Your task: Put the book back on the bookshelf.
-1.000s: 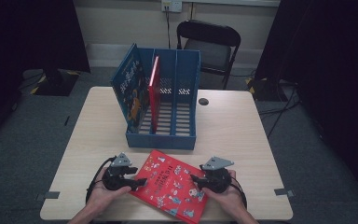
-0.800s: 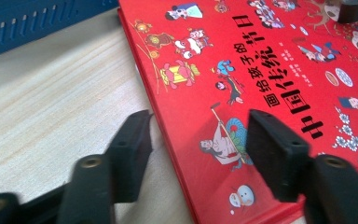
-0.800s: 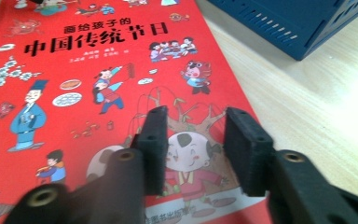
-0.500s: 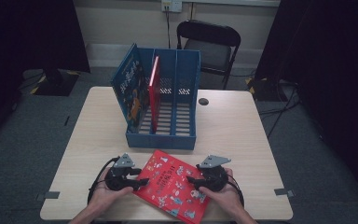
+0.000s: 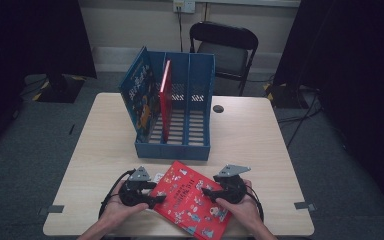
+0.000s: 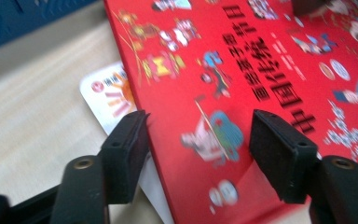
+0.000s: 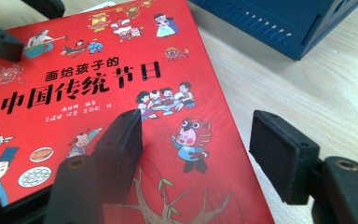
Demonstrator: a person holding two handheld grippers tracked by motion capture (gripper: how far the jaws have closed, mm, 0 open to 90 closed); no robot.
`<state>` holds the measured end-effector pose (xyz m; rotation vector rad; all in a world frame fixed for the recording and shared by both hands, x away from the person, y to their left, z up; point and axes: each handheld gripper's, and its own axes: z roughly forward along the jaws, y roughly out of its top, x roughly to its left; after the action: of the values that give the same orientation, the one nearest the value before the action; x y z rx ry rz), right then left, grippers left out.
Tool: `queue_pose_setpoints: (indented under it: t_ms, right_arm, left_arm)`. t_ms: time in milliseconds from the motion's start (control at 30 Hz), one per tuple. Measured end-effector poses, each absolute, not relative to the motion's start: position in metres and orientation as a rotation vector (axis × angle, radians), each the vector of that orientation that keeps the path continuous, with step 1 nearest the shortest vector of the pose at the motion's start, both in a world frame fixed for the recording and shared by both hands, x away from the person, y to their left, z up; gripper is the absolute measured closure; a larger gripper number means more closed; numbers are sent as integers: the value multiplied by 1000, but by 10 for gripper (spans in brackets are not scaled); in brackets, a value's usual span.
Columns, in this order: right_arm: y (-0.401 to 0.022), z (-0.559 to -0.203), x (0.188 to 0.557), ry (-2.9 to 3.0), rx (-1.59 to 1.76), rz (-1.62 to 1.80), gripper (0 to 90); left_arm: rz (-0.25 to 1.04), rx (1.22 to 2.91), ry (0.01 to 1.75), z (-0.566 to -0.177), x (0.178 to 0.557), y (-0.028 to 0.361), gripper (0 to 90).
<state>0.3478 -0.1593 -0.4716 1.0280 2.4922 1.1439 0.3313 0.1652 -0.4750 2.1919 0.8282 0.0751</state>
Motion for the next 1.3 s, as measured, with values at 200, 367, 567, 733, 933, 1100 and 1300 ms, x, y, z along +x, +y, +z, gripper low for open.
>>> queue_pose_setpoints:
  t_ms: [200,367,567,733,933,1100,1300]
  right_arm:
    - [-159,-471,348,2497,1036,1140,364]
    - [-159,-472,348,2497,1046,1142,363]
    - [-161,-470,344,2502,1045,1121,362]
    - [-168,-469,335,2502,1062,1114,355]
    - [-178,-469,319,2498,1098,1100,329]
    - [-181,-469,314,2500,1107,1108,316]
    - [-173,-464,325,2489,1065,1125,319]
  left_arm:
    - [46,2216,829,-476,323,180,322]
    - [65,2203,844,-478,321,180,311]
    - [57,2189,859,-480,326,180,296]
    - [117,2183,857,-479,330,175,309]
    - [154,2152,896,-480,344,169,305]
    - [145,2137,917,-480,349,169,305]
    - [127,2193,901,-477,332,175,290]
